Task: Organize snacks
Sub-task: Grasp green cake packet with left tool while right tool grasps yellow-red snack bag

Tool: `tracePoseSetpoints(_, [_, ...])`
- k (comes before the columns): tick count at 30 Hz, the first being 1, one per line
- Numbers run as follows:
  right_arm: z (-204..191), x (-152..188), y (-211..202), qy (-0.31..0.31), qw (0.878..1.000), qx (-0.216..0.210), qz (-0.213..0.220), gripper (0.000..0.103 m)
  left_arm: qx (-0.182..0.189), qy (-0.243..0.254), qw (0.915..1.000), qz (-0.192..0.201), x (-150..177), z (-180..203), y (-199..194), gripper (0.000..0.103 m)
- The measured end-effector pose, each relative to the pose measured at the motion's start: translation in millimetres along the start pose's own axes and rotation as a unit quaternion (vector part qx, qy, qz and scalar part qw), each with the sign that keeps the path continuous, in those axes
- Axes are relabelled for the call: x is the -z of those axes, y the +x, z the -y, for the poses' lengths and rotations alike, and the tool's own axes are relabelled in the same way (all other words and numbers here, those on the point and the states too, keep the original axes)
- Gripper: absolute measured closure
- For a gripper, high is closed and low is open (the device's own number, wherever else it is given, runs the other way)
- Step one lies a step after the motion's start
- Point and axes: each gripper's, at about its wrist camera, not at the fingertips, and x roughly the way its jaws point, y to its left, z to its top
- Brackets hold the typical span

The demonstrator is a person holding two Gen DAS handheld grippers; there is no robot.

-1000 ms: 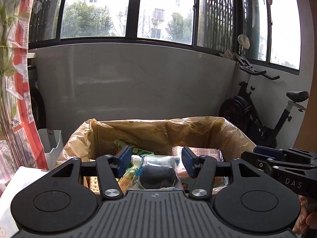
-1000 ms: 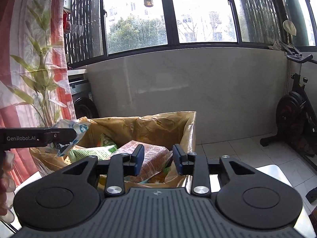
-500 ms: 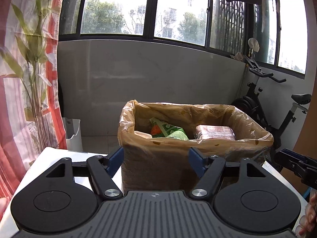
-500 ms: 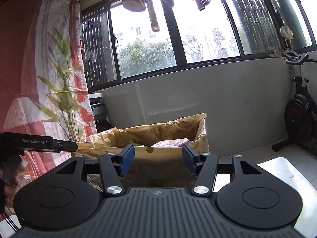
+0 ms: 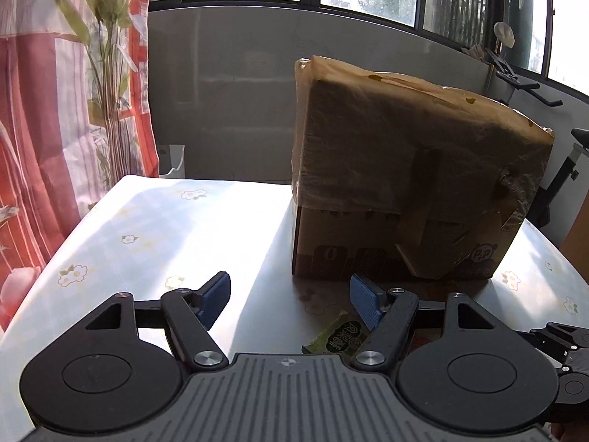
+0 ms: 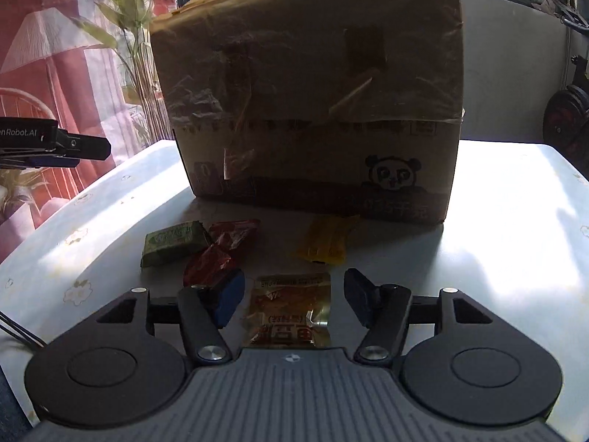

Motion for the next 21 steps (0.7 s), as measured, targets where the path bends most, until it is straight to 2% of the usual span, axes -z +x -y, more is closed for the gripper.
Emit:
tracePoseSetpoints(4, [-4,12,8,-0.021,0.999,0.015,-0.027,0.036,0.004,0.013,0.9998,-0.017,14,0,7,0.029])
tracePoseSetpoints(7, [-7,14,9,-0.040,0.999,0.018,-0.030,0.034,0.012,0.021,0.9993,-0.029,20,0,13,0.029])
tracePoseSetpoints(8, [-11,14,9,-0.055,0.998,0.023,-0.029,0.036,0.015,0.022,0.9991,-0.032,21,1,14,0.029])
tracePoseSetpoints(12, [-8,14,6,-0.050,0.998,0.018,-0.027,0.048,0.032,0.030,0.9976,-0.053,27,4,23,0.029])
tracePoseSetpoints(13, [-6,14,5,-0.044,0.999,0.017,-0.026,0.054,0.045,0.037,0.9960,-0.067,28,8,27,0.029])
tracePoseSetpoints(16, [-3,12,5,-0.029,0.999,0.019,-0.021,0.057,0.070,0.066,0.9917,-0.085,34,15,40,0.029])
tracePoseSetpoints(21, [1,14,2,-0.010,1.000,0.016,-0.011,0.058,0.098,0.092,0.9876,-0.081,30,27,58,0.029])
